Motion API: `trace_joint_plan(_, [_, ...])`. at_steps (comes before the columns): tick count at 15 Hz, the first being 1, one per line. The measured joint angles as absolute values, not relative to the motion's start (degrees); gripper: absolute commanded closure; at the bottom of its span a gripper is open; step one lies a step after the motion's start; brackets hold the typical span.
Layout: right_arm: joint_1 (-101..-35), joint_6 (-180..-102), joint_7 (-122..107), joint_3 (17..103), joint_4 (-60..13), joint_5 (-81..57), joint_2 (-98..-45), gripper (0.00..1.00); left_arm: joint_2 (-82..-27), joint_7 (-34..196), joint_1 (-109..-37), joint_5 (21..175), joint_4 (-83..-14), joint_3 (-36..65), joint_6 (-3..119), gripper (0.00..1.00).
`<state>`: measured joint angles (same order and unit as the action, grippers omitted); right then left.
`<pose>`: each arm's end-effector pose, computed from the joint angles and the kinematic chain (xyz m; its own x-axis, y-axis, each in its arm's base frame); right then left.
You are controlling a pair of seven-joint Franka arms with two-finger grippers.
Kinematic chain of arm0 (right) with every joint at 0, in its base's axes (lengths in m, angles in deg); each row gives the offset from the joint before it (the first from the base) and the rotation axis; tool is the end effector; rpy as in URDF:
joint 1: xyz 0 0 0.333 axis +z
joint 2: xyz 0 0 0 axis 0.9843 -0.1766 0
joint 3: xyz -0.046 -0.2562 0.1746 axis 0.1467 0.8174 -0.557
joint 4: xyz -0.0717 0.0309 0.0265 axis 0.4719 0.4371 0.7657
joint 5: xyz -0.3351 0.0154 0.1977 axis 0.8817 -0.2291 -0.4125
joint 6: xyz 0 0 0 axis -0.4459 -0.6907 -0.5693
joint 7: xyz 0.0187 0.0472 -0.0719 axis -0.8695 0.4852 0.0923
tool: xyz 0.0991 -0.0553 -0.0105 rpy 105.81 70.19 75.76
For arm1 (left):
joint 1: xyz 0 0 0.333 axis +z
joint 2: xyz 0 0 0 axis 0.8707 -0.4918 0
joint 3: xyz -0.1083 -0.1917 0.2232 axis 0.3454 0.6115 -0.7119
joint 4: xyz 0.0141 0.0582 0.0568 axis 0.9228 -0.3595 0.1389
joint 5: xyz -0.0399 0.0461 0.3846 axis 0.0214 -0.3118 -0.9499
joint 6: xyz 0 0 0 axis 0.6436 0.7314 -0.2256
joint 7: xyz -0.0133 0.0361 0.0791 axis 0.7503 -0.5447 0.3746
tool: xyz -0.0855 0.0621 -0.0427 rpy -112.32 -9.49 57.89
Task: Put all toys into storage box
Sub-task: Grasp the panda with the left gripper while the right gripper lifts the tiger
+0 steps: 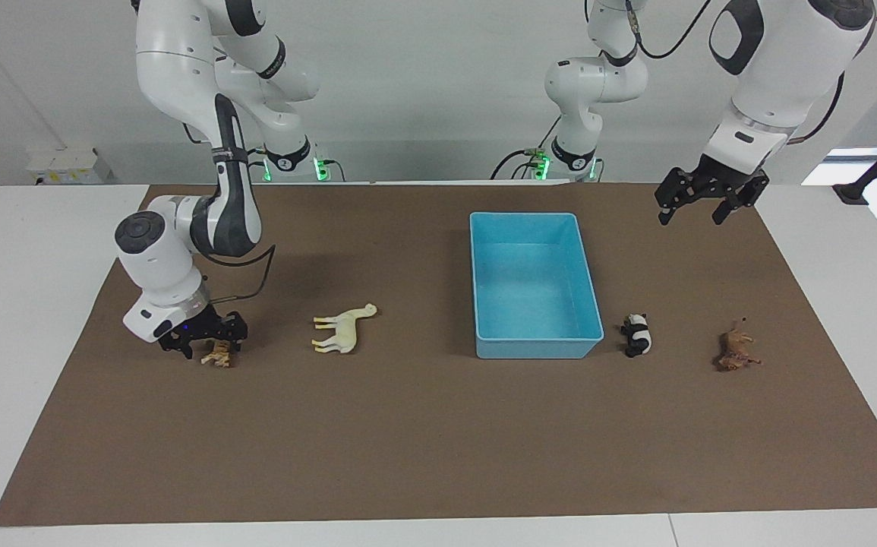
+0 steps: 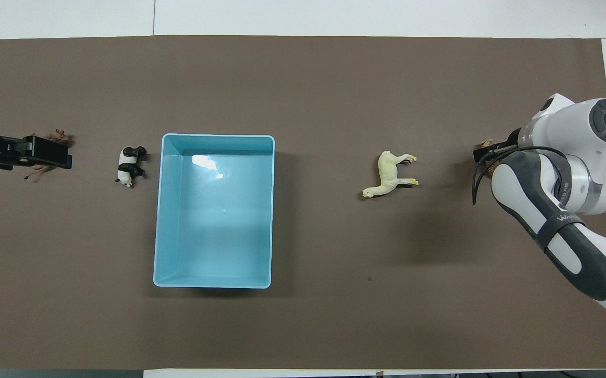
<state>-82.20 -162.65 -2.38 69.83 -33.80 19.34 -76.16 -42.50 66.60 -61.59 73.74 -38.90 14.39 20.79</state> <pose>0.6116 -0.0524 0.2893 0.9837 0.1609 0.0800 0.1576 -0.9864 0.0458 0.5526 -0.0414 0.5751 0.9966 -0.0504 0.0651 -0.0517 -0.9985 0.0195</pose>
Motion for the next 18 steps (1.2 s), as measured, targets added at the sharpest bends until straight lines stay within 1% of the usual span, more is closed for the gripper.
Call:
trace_joint_plan(1, [-82.26,-162.61,-2.83,69.85,-33.82,19.26,-76.19,0.1,-43.01,66.59,-60.98,73.73,-40.7,14.34,23.85,0.0])
trace_joint_plan(3, [-82.28,-162.58,-3.78,69.87,-33.89,19.18,-76.2,0.1,-45.84,66.44,-60.4,72.02,-42.77,14.25,29.44,0.0])
trace_joint_plan(6, [-82.33,-162.55,-4.18,69.9,-34.17,19.03,-76.22,0.1,-52.63,66.44,-60.25,69.2,-43.72,14.26,37.32,0.0])
trace_joint_plan(7, [-82.36,-162.55,-4.5,69.92,-34.39,18.96,-76.23,0.14,-54.8,66.44,-60.25,69.11,-44.19,14.28,40.2,0.0])
trace_joint_plan(8, [-82.41,-162.55,-4.96,69.93,-34.55,18.93,-76.27,0.39,-56.36,66.44,-60.25,69.08,-45.32,14.31,43.58,0.0])
trace_joint_plan(9, [-82.43,-162.55,-5.41,69.95,-34.7,18.92,-76.32,0.9,-57.31,66.44,-60.25,69.08,-47.37,14.35,47.42,0.0])
trace_joint_plan(10, [-82.42,-162.55,-5.95,69.95,-34.8,18.89,-76.37,1.0,-57.76,66.45,-60.25,69.08,-49.79,14.39,50.53,0.0])
trace_joint_plan(13, [-82.26,-162.13,-9.81,69.73,-34.74,18.75,-76.34,1.0,-57.94,66.49,-60.27,69.08,-54.78,14.61,54.0,0.0])
trace_joint_plan(18, [-82.22,-160.66,-10.74,69.57,-34.01,18.73,-76.23,1.0,-58.37,68.91,-61.2,69.08,-57.09,15.1,55.99,0.0])
